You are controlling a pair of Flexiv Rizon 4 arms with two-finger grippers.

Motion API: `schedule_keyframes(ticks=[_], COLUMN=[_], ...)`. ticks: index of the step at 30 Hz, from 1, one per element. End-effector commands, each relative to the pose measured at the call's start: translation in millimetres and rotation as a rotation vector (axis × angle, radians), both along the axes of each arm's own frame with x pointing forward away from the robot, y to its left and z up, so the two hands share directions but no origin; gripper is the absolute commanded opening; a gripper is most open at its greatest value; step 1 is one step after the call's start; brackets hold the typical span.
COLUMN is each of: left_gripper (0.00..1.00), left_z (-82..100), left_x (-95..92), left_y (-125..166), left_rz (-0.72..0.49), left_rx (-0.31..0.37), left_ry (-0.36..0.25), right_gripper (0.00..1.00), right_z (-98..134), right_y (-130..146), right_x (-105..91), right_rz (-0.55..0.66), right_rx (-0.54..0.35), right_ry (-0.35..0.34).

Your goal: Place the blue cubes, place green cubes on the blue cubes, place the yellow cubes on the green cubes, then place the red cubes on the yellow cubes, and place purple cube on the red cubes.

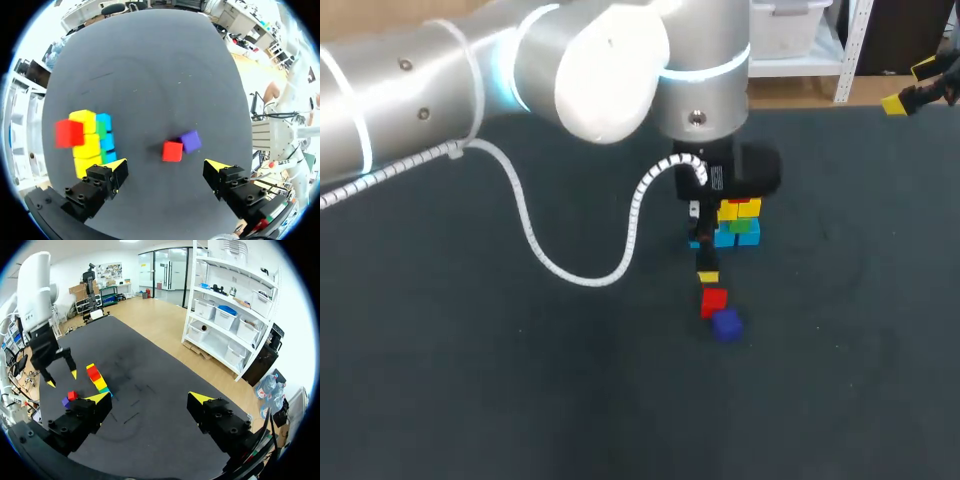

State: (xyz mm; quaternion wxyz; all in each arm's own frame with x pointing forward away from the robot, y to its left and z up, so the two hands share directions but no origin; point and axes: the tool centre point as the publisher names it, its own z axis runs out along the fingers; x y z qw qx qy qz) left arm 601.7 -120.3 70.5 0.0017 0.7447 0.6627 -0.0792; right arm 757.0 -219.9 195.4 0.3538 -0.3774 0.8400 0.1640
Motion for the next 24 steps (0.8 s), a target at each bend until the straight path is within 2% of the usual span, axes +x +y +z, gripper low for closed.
schedule_keyframes(ticks=[1, 5, 10, 18, 20, 24], left_gripper=[1.00, 1.00, 1.00, 1.00, 1.00, 1.00], left_z=[-16.6, -29.0, -41.3, -50.1, -51.6, -54.2], left_x=[-1.5, -10.9, -17.0, -26.2, -29.2, -34.6], left_y=[-6.2, -7.0, -5.3, -7.0, -6.6, -4.7], left_rz=[-0.014, -0.048, -0.047, -0.038, -0.031, -0.012], left_rx=[0.016, 0.044, 0.083, 0.093, 0.074, 0.084], left_ry=[0.028, 0.045, 0.036, 0.020, 0.007, -0.027], right_gripper=[1.00, 1.00, 1.00, 1.00, 1.00, 1.00], right_z=[-0.7, -0.7, -0.7, -0.7, -0.7, -0.7], right_y=[-0.4, -0.4, -0.4, -0.4, -0.4, -0.4], right_x=[1.5, 1.5, 1.5, 1.5, 1.5, 1.5], right_rz=[0.004, 0.004, 0.004, 0.004, 0.004, 0.004], right_rx=[0.004, 0.004, 0.004, 0.004, 0.004, 0.004], right_ry=[0.000, 0.000, 0.000, 0.000, 0.000, 0.000])
